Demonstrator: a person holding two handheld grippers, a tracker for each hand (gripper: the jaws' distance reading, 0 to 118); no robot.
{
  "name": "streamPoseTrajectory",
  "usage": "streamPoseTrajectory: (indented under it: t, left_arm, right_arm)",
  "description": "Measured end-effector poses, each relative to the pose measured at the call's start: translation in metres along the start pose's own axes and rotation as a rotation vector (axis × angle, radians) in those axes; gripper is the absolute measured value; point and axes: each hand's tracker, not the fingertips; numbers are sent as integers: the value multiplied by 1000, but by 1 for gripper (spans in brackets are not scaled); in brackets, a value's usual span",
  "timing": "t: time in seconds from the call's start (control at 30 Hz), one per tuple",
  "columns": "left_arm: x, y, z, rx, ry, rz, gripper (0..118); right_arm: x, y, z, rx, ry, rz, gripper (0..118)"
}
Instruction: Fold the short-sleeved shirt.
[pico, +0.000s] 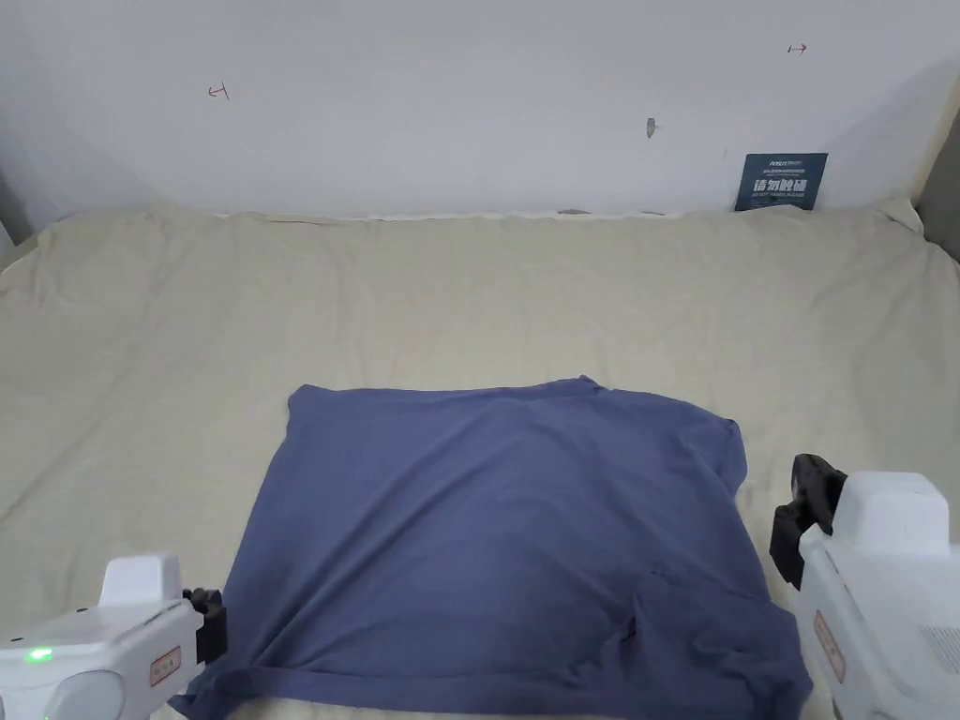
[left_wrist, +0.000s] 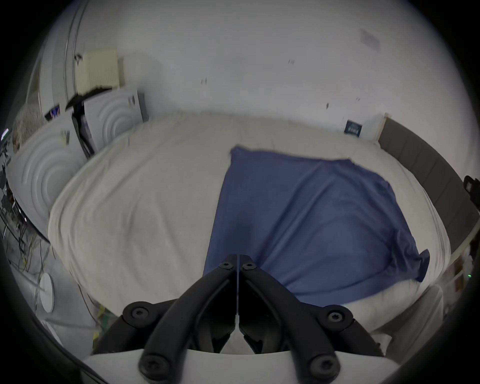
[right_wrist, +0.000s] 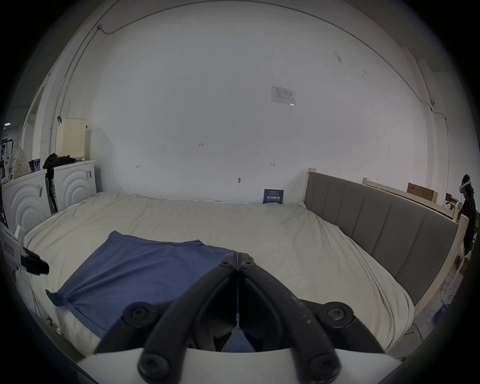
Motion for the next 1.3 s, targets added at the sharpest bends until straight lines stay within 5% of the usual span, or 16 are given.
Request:
streamPoseTrajectory:
  t: [0.1, 0.13, 0.17, 0.2, 0.4, 0.47, 0.53, 0.6, 0.73, 0.83, 0.97, 1.1, 1.2, 1.3]
  left_arm:
    - [-13, -16, -9, -95, -2, 45, 30]
    - [-17, -21, -15, -131, -3, 57, 76]
    - [-9, -20, -14, -162, 6, 64, 103]
    - [-8, -24, -16, -165, 33, 65, 117]
    - [3, -50, -36, -221, 65, 7, 78]
    - [4, -56, -45, -232, 54, -9, 47]
    - [11, -55, -40, -206, 60, -10, 37]
    - [13, -51, -35, -183, 36, -16, 4]
    - [14, -43, -23, -127, 15, 8, 5]
    - [15, -38, -20, -97, 16, -12, 5]
    - [23, -28, -12, -82, 4, -13, 5]
    - [23, -27, -16, -95, -38, 21, 5]
    - [22, -23, -16, -95, -40, 32, 5]
    - [10, -21, -17, -87, -40, 53, 5]
  right_arm:
    - [3, -4, -3, -17, 1, -8, 2]
    - [4, -6, -4, -23, -1, -11, 2]
    - [5, -7, -5, -30, -2, -16, 2]
    - [6, -8, -6, -36, -1, -21, 2]
    - [13, -18, -8, -79, -8, -36, 2]
    - [16, -23, -8, -100, -13, -43, 3]
    - [20, -29, -9, -132, -19, -60, 3]
    - [27, -39, -11, -190, -31, -90, 4]
    - [43, -76, -24, -397, -36, -169, 70]
    - [49, -113, -37, -581, -55, -209, 99]
    - [48, -150, -49, -699, -52, -215, 96]
    - [38, -163, -54, -713, -5, -191, 75]
    - [37, -165, -55, -704, 62, -236, 9]
    - [36, -150, -47, -626, 34, -213, 3]
